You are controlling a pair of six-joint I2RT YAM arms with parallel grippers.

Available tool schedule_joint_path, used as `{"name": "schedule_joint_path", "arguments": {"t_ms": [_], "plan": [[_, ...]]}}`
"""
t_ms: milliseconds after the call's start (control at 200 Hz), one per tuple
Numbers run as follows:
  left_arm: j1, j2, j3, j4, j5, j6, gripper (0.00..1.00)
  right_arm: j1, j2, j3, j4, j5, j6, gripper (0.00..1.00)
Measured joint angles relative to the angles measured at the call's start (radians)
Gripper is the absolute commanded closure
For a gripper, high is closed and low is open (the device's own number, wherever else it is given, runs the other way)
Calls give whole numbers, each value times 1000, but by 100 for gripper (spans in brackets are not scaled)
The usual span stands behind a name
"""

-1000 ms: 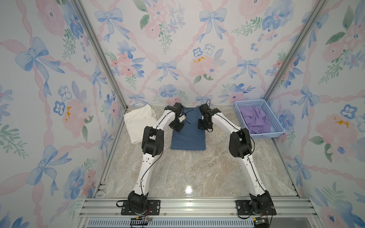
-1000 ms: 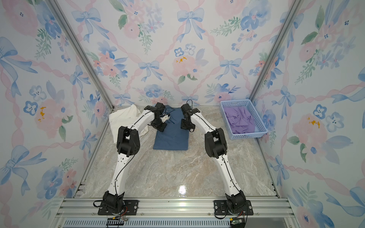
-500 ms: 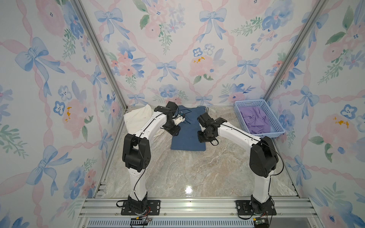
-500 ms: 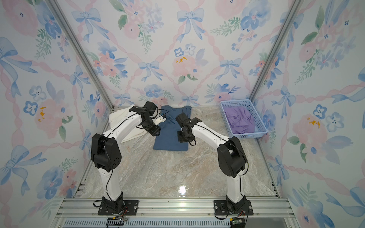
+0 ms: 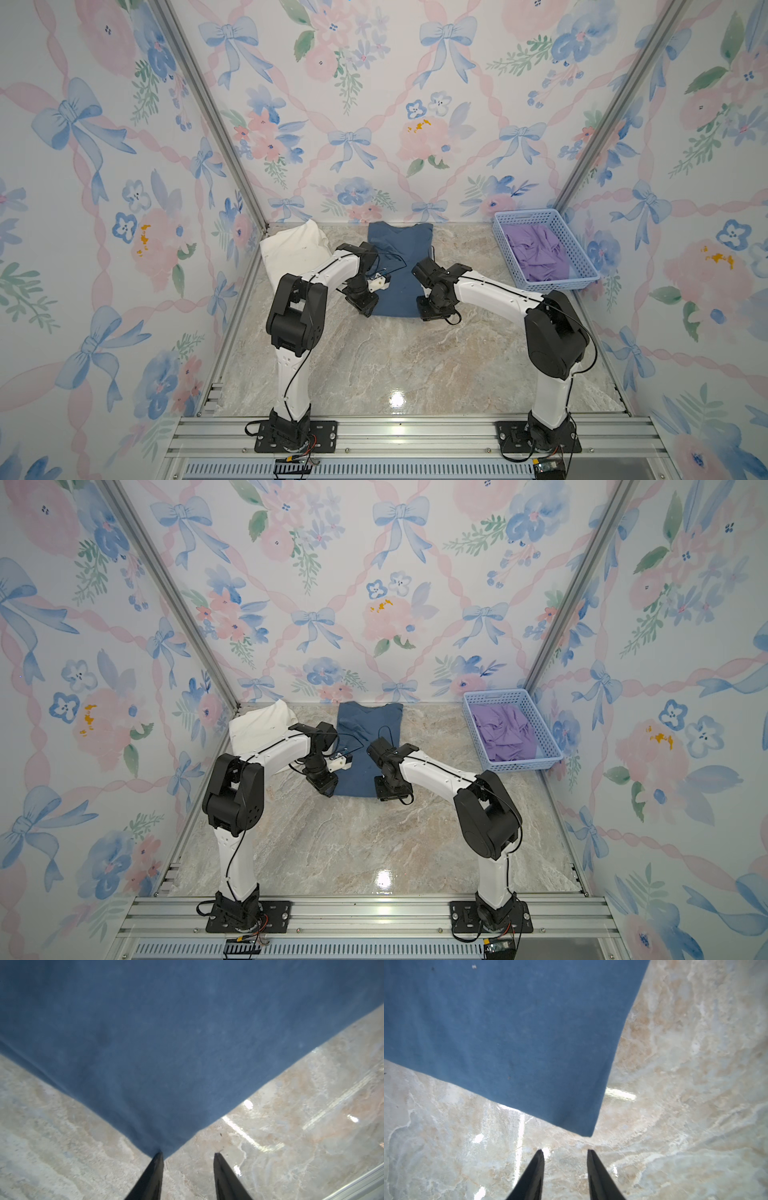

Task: Fold and stack t-shirts
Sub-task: Smooth out the T-shirt at the center of the board.

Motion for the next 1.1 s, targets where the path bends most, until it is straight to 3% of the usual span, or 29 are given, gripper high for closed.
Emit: {"name": "schedule_joint_path", "arguments": {"t_ms": [200, 330, 470, 910, 1100], "plan": [[6, 34, 35, 2, -11, 0, 55, -14, 1, -1, 14, 0, 11, 57], [19, 34, 58, 3, -11, -6, 41, -29, 2, -12, 26, 0, 13, 54], [36, 34, 80, 4, -19, -4, 39, -40, 3, -23, 31, 0, 15, 54], [39, 73, 43, 7, -23, 0, 49, -46, 59, -24, 63, -17, 18, 55], [39, 82, 50, 6, -21, 0, 70, -47, 109, -14, 72, -30, 21, 63]]}}
